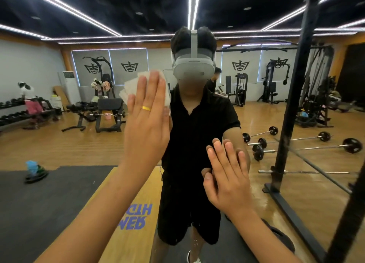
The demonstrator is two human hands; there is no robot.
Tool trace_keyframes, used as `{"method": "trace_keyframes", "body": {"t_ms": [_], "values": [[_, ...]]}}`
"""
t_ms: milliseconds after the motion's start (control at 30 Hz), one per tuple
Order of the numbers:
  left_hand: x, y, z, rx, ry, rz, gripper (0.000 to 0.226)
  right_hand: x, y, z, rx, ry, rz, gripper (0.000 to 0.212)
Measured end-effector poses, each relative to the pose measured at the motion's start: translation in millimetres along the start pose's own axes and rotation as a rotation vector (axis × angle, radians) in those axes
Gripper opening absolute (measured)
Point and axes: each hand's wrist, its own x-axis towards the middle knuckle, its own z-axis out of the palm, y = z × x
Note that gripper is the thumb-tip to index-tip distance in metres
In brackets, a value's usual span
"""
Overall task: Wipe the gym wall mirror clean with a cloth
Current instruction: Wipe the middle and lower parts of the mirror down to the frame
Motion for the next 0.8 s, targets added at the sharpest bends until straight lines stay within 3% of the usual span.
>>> {"method": "trace_keyframes", "body": {"t_ms": [167,333,567,800], "values": [[-8.8,5.0,9.7,-0.039,0.025,-0.026,0.057,-1.8,-2.2,1.5,0.024,-0.003,0.006,0.059],[-89.2,-16.8,16.6,0.138,-0.066,0.152,0.056,-0.3,0.3,1.3,0.024,-0.003,0.003,0.059],[-90.8,-46.7,2.2,0.168,-0.148,0.277,0.052,-2.0,1.3,-0.9,0.060,-0.009,0.023,0.061],[-77.9,-66.7,-15.8,0.172,-0.168,0.351,0.051,4.9,-42.4,-13.5,0.206,-0.017,0.213,0.066]]}}
